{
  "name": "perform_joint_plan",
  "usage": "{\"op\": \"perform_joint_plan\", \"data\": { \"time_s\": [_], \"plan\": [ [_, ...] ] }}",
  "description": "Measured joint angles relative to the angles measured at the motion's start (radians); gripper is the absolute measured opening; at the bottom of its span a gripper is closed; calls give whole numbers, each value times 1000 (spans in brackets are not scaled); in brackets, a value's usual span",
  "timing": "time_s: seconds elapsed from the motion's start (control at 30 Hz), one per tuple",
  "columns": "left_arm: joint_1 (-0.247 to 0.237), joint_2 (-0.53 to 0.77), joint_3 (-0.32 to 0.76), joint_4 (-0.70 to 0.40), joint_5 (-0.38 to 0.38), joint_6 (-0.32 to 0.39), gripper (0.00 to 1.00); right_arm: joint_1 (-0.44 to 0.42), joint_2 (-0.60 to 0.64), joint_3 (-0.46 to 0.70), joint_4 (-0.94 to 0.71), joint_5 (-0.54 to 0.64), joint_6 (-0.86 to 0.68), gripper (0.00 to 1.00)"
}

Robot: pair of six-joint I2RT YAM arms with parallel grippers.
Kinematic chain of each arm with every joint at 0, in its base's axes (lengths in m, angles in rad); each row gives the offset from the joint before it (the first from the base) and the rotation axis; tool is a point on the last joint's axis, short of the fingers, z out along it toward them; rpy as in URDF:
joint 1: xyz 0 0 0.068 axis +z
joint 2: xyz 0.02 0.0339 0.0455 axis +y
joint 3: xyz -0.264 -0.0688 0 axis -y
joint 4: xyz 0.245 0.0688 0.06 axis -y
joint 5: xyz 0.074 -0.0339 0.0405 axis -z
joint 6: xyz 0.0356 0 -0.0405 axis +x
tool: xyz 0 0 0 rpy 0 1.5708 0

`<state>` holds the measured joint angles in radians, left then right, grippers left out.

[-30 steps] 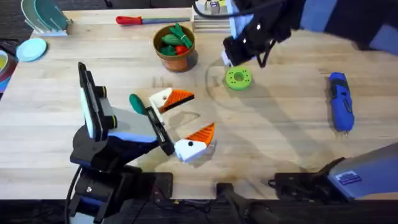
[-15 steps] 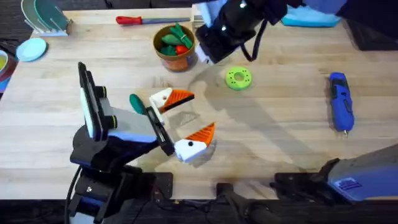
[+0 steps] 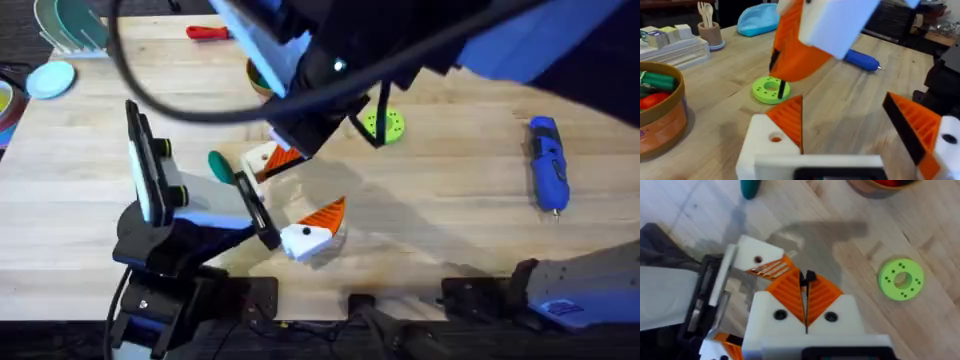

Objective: Pick up the gripper from the table and insert it into the empty holder that is missing its gripper. Then pick up a screw, insert it into the mounting hole, and use the screwdriver to tighten it. Finally, clean up the table by picking up the vegetable and placing it into the bucket.

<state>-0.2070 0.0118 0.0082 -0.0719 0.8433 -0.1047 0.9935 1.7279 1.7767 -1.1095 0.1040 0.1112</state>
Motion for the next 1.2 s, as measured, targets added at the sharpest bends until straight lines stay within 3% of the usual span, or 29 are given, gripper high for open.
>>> {"op": "perform_joint_plan", "data": {
  "time_s": [0.63, 1.2],
  "plan": [
    [0, 0, 0, 0, -6, 38, 992, 28, 0, 59, 37, -107, -1, 6],
    [0, 0, 0, 0, -6, 44, 992, 55, 30, 59, 35, -125, -1, 6]
  ]
}}
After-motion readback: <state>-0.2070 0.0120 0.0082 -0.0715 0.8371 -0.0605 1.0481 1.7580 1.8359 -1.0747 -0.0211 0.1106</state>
